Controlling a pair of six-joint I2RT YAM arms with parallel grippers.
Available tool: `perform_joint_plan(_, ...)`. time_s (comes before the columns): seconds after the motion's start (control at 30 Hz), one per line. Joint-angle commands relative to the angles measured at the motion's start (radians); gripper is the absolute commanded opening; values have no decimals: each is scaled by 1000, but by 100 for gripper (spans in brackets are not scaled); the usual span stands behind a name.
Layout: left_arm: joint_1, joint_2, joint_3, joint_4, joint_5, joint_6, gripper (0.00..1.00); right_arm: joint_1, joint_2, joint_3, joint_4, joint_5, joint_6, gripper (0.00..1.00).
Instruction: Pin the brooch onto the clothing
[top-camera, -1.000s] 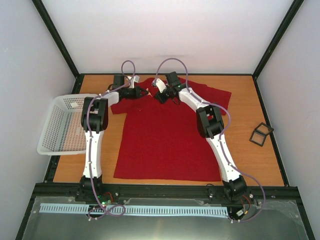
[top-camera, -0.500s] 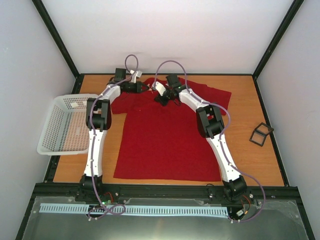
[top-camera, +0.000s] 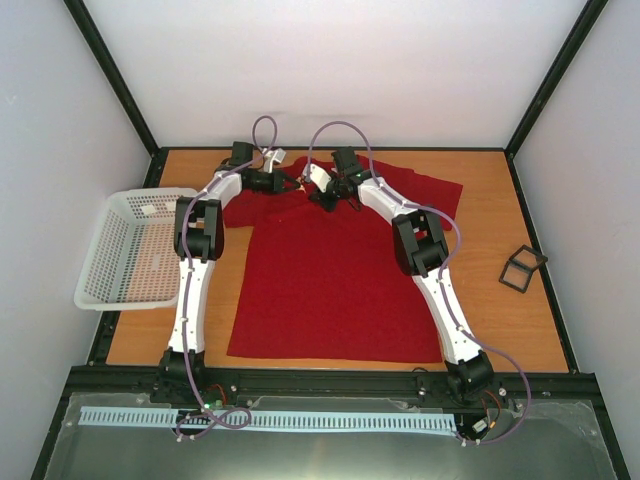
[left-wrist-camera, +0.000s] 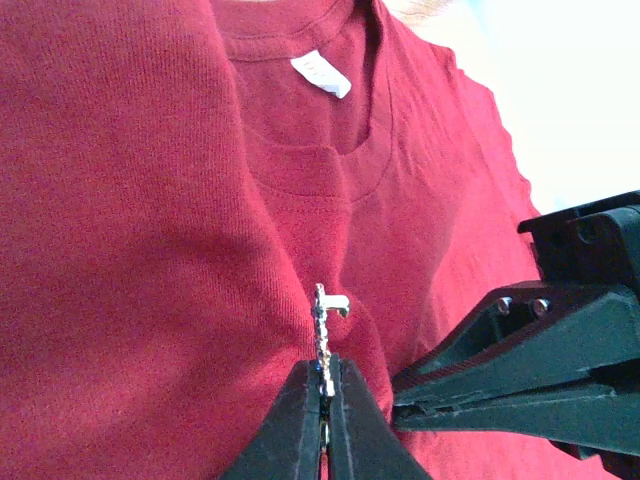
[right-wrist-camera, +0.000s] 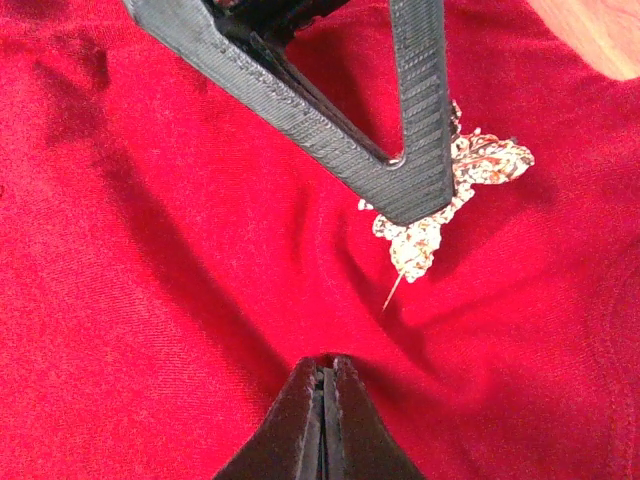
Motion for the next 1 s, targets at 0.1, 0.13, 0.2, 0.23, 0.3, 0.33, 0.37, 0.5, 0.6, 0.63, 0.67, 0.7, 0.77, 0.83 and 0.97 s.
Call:
perform_joint_plan(0.1,12,-17,39,-62,70,-5,1,-6,-34,-4,2,17,-45,3)
perform_joint_plan(0.13,15,-22,37,-69,70,-10,1,-6,-34,-3,1,17,-52,3)
perform_joint_plan(0.2,22,-33,27,-59,78,-29,1,-7,-32,-2,-6,18,-67,3)
perform_joint_plan(0.23,25,-35,27,-55,82,-40,1,-7,-33,-3,-9,17,-73,3)
perform_joint_plan(0.3,32,-34,32,-43,95,-63,1,-8,-34,-4,-10,16,-80,3)
perform_joint_plan(0.33,33,-28,37,-42,109,-71,1,-9,-34,-4,-9,19,-81,2)
perform_joint_plan(0.37,33,-21,44,-47,122,-75,1,-10,-32,-4,-8,20,-82,3)
perform_joint_plan(0.5,33,-16,45,-64,125,-76,1,-15,-32,-4,-4,24,-84,3)
perform_joint_plan(0.6,33,-4,45,-69,151,-79,1,-17,-31,-3,8,24,-77,3)
perform_joint_plan(0.63,33,-4,42,-67,164,-82,1,-17,-30,-2,10,24,-76,3)
perform_joint_plan(0.67,33,-6,35,-61,177,-87,1,-17,-27,-1,11,28,-73,3)
perform_joint_plan(0.7,33,-9,30,-59,184,-89,1,-18,-26,3,13,33,-70,3)
perform_joint_plan(0.77,33,-13,18,-57,183,-91,1,-19,-23,8,13,35,-66,2)
perform_joint_plan(0.83,33,-15,8,-49,200,-98,1,-20,-19,15,16,36,-61,3)
perform_joint_plan(0.97,30,-18,-10,-42,199,-101,1,-21,-17,25,18,19,-52,3)
